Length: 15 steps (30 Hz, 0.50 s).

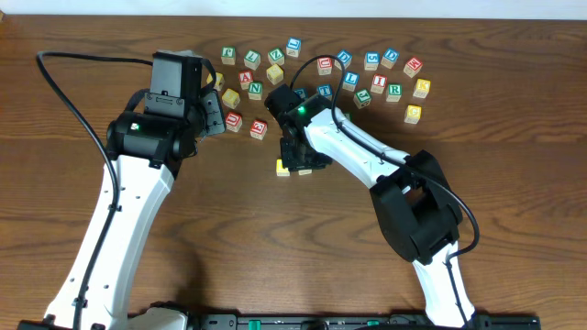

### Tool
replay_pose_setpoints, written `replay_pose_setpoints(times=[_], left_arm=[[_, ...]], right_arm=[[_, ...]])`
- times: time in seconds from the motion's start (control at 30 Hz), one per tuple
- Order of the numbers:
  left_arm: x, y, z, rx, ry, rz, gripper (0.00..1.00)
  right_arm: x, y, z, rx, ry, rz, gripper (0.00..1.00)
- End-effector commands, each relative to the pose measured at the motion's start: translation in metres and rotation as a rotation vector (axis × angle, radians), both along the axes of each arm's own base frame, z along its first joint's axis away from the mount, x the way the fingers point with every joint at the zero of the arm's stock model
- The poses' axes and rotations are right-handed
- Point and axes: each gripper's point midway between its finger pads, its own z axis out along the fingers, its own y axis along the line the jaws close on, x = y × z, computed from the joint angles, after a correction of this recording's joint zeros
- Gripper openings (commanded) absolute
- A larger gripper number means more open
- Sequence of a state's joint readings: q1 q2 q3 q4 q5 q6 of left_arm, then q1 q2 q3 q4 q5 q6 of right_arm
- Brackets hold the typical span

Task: Spell out CORL
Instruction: 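Lower the O block onto the table right of the C block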

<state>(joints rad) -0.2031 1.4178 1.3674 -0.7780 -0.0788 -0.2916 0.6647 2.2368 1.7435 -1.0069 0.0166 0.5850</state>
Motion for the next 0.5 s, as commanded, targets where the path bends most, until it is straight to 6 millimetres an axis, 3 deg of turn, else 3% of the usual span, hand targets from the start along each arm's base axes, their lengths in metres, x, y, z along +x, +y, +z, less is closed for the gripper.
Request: replay_pose_setpoints(times=[0.0, 0.47], left_arm=[[0.0031, 0.0039, 0.002, 0.002, -0.006, 0.021, 0.54], [0.003, 0.0039, 0.0019, 0.003, -0.005, 0.021, 0.55]], right_arm=[[-0.0085, 0.0053, -0.0048, 0.016, 0.034, -0.001, 0.34], [-0.0142, 0.0109, -0.0045, 0.05, 0.066, -0.015, 0.34]])
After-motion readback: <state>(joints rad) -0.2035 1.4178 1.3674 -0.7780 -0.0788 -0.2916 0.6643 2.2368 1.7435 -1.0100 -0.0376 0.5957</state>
